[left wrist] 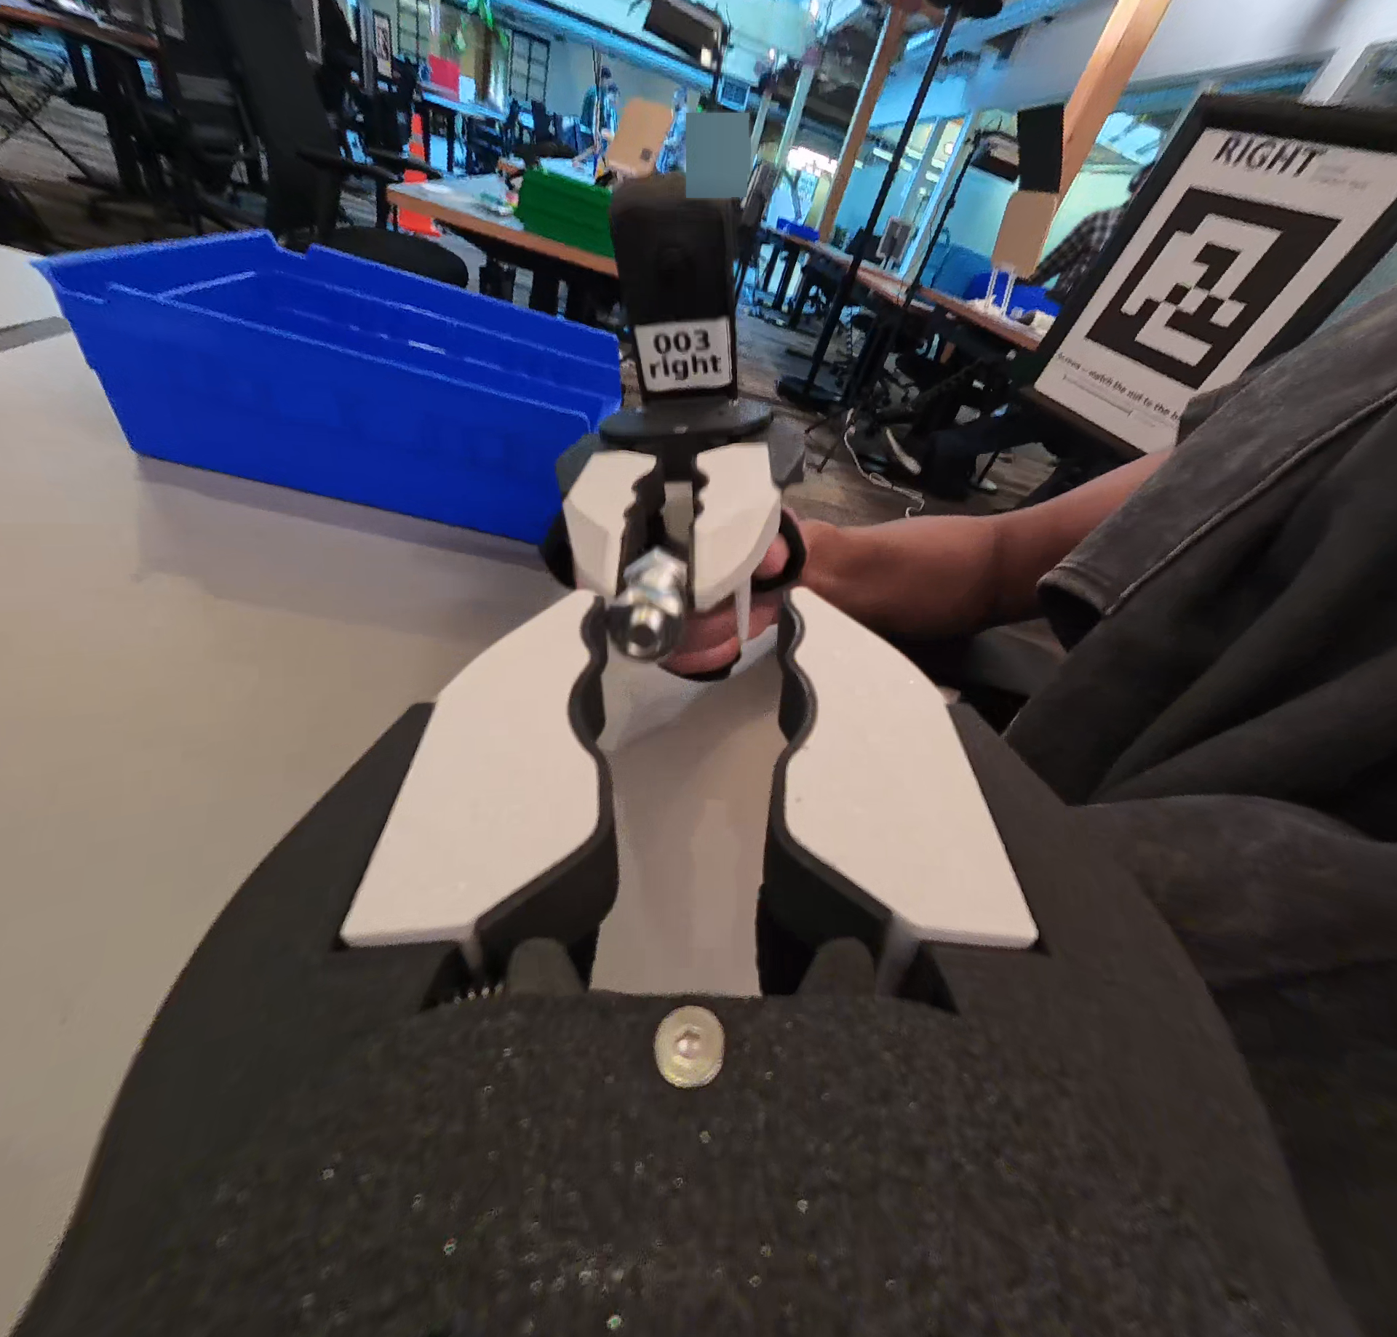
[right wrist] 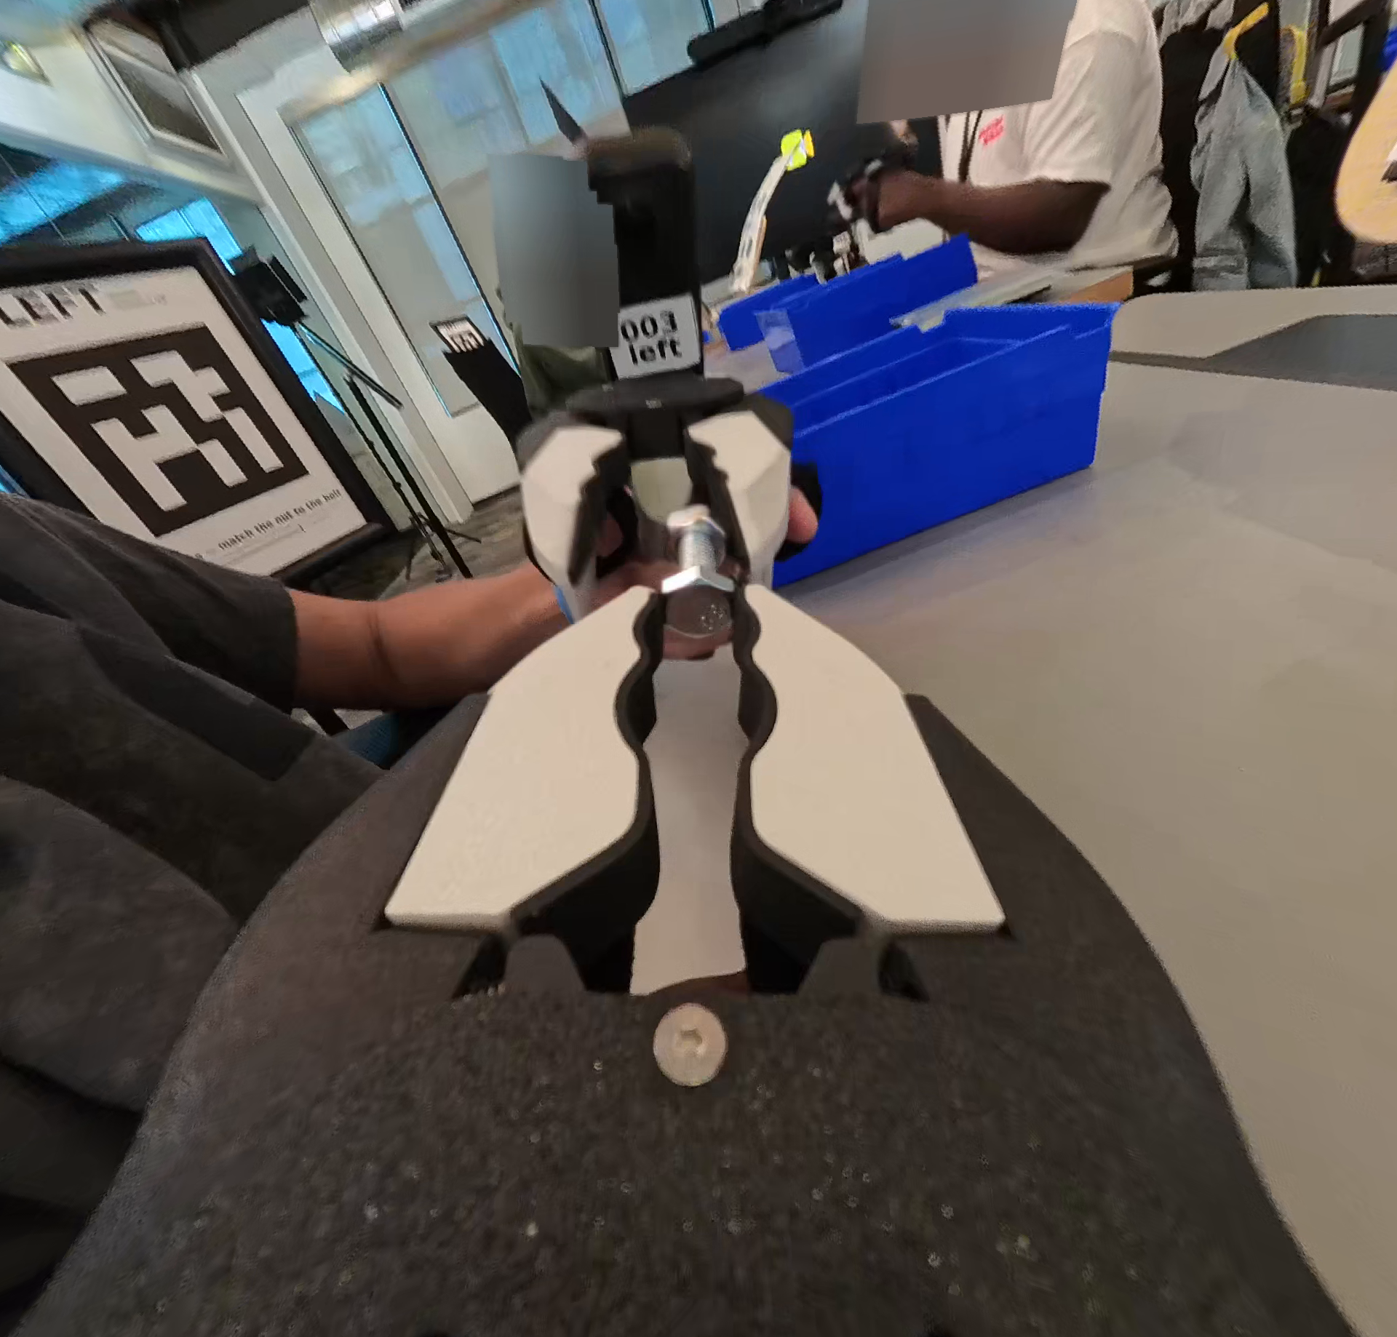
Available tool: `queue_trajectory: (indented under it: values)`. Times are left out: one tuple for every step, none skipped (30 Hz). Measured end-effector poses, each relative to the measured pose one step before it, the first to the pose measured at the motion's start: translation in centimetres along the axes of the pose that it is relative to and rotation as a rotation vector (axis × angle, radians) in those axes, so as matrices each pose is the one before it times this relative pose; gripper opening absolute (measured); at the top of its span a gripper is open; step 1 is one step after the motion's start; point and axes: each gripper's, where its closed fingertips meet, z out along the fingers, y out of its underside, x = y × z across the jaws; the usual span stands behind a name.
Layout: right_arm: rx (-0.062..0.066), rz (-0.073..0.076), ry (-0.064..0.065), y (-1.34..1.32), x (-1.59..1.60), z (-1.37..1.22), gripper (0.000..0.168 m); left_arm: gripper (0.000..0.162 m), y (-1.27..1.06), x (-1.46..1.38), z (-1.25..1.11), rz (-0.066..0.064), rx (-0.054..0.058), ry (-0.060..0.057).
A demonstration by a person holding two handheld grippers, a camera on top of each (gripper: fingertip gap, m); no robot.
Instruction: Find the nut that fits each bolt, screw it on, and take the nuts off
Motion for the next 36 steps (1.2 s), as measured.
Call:
queue_trajectory:
  values:
    - [0.0225,0.0109,-0.0057,-0.402,-0.001,-0.212,0.018,0.043,0.316,-0.233,0.049,-0.0044,-0.0159,-0.0066]
    - [0.0129,0.0036,-0.0038,-0.237,0.017,-0.197,0.018,0.043,0.14,-0.32,-0.011,-0.0064,-0.0054,-0.0116]
    - [-0.0053,-0.0015,0.003,0.068,0.087,-0.122,0.018,0.043,-0.105,-0.197,-0.074,-0.0048,0.0102,-0.007]
    - [-0.0071,-0.0057,0.0133,0.178,0.213,-0.062,0.018,0.043,-0.214,0.015,-0.093,-0.0034,0.0124,0.0016]
    - [-0.0041,0.0033,0.0049,0.174,0.123,0.009,0.018,0.043,-0.235,0.053,-0.05,0.0012,0.0093,-0.0009]
    - [-0.0048,0.0057,-0.0015,0.151,0.033,0.059,0.018,0.043,-0.233,0.129,0.001,0.0092,0.0084,-0.0028]
    - [0.001,-0.0011,0.0024,0.017,0.025,0.061,0.018,0.043,-0.052,0.157,0.09,0.0112,-0.0013,-0.0016]
    - [0.0086,-0.003,0.001,-0.219,-0.059,0.004,0.018,0.044,0.25,0.043,0.171,0.0063,-0.0171,-0.0048]
    - [0.014,-0.0035,-0.0007,-0.435,-0.117,-0.083,0.018,0.042,0.502,0.048,0.224,0.0039,-0.0269,0.0034]
    - [0.0078,-0.0048,-0.0015,-0.428,-0.101,-0.133,0.018,0.042,0.509,-0.013,0.212,0.002,-0.0223,0.001]
    - [-0.0019,-0.0069,-0.0014,-0.229,-0.066,-0.133,0.018,0.042,0.321,-0.261,0.103,0.0012,-0.0107,-0.0138]
    - [-0.0086,-0.0096,0.0012,0.017,-0.024,-0.115,0.018,0.042,0.003,-0.27,-0.035,0.0,0.0044,-0.014]
    - [-0.0098,-0.0052,0.0021,0.233,0.009,-0.05,0.018,0.042,-0.275,-0.034,-0.156,-0.0054,0.0131,0.0028]
    - [-0.0155,0.0057,-0.0011,0.486,0.017,0.075,0.018,0.042,-0.444,-0.015,-0.206,-0.0076,0.0165,0.0016]
    - [-0.016,0.0062,-0.0003,0.544,0.065,0.179,0.018,0.042,-0.507,0.023,-0.196,-0.0016,0.0219,-0.0005]
    - [-0.01,0.0011,0.0069,0.371,0.154,0.205,0.018,0.042,-0.266,0.19,-0.069,0.0011,0.0118,0.0075]
    - [0.0046,0.0012,0.0063,-0.055,0.128,0.118,0.018,0.042,0.198,0.211,0.118,-0.0004,-0.0112,0.0106]
    - [0.0144,0.0066,-0.0105,-0.414,-0.101,-0.023,0.018,0.043,0.529,0.1,0.218,0.0001,-0.0254,0.004]
    - [0.016,-0.0006,0.0018,-0.546,0.01,-0.133,0.018,0.042,0.531,0.064,0.194,0.0037,-0.0224,0.0029]
    - [0.0074,-0.0104,0.0119,-0.405,0.12,-0.189,0.018,0.04,0.325,0.016,0.124,0.0024,-0.0127,0.0014]
    - [-0.0076,-0.0084,-0.0008,-0.057,-0.067,-0.135,0.018,0.04,-0.016,-0.178,-0.015,-0.0006,0.0028,-0.0096]
    - [-0.0065,-0.0029,-0.0046,0.141,-0.171,-0.069,0.018,0.04,-0.314,-0.087,-0.119,-0.0035,0.0158,-0.0034]
    - [-0.0078,0.0032,-0.0066,0.361,-0.196,0.065,0.018,0.04,-0.457,0.008,-0.174,-0.0061,0.021,0.0029]
    - [-0.0168,0.007,-0.006,0.577,-0.14,0.209,0.018,0.041,-0.435,0.002,-0.165,-0.0022,0.021,-0.0007]
    - [-0.0133,0.0007,0.0071,0.474,0.109,0.24,0.018,0.041,-0.244,0.061,-0.072,0.0016,0.0124,0.0013]
    - [0.0053,0.0046,0.0071,0.041,0.174,0.152,0.018,0.04,0.086,0.167,0.068,0.0,-0.0043,0.0077]
    - [0.0139,0.0099,-0.0064,-0.338,0.059,-0.03,0.018,0.044,0.279,0.093,0.143,-0.0032,-0.0113,0.0032]
    - [0.0164,0.0046,-0.0052,-0.526,0.044,-0.162,0.018,0.046,0.245,0.062,0.118,-0.0039,-0.0077,0.0036]
    - [0.0144,-0.0065,0.0067,-0.527,0.099,-0.236,0.018,0.044,0.255,0.152,0.074,-0.0013,-0.0101,0.0126]
    - [0.0028,-0.0084,0.0054,-0.287,0.044,-0.201,0.018,0.039,0.215,-0.021,0.06,0.0028,-0.011,0.0013]
    - [-0.0028,-0.0038,-0.0076,-0.067,-0.19,-0.134,0.018,0.04,-0.011,-0.314,-0.021,0.0053,0.0014,-0.0194]
    - [-0.0065,-0.0021,-0.0075,0.143,-0.242,-0.035,0.018,0.04,-0.265,-0.152,-0.08,0.0008,0.017,-0.0067]
    - [-0.0125,-0.0019,-0.0026,0.339,-0.183,0.093,0.018,0.04,-0.353,0.016,-0.078,-0.0115,0.0203,0.0083]
    - [-0.0166,-0.0044,0.0056,0.427,-0.03,0.179,0.018,0.041,-0.299,0.026,-0.042,-0.0146,0.0189,0.0085]
    - [-0.0144,-0.0035,0.0086,0.344,0.081,0.183,0.018,0.041,-0.137,0.16,0.02,-0.0078,0.0126,0.0127]
    - [0.0015,-0.0032,0.0088,0.006,0.188,0.07,0.018,0.042,0.192,0.192,0.103,-0.0031,-0.0063,0.0123]
